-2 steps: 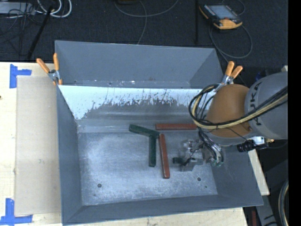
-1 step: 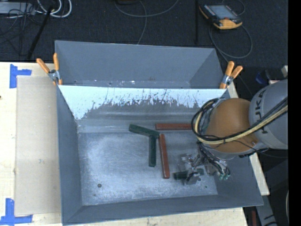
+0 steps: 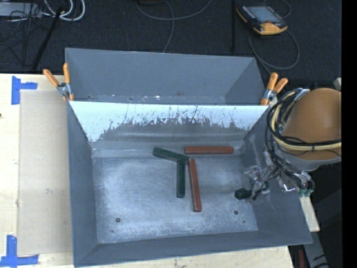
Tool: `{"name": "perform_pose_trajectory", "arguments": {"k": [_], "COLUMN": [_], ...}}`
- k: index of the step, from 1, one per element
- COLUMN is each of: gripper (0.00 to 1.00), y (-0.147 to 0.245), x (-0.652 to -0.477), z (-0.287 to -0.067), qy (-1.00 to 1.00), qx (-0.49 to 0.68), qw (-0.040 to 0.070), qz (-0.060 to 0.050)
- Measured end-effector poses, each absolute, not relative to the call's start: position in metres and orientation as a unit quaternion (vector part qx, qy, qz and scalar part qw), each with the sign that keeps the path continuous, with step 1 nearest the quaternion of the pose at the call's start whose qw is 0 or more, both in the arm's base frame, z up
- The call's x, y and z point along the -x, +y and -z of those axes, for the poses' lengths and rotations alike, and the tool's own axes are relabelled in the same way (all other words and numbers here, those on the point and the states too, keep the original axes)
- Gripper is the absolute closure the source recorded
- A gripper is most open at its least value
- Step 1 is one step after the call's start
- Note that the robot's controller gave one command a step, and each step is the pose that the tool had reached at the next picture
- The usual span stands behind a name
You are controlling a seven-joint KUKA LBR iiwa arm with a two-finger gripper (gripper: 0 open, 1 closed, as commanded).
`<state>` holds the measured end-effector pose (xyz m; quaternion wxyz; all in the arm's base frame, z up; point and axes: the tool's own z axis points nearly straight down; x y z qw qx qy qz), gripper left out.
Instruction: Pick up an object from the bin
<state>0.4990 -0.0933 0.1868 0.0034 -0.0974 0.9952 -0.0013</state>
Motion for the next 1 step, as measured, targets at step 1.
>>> {"name": "perform_pose_trajectory", "arguments": {"k": [1], "gripper": [1.00], "y": [-0.0942], "x": [-0.5054], "z": [-0.2840], "qy": [0.995], "qx": [0.099], "qw": [0.005], "qz": [0.001]}}
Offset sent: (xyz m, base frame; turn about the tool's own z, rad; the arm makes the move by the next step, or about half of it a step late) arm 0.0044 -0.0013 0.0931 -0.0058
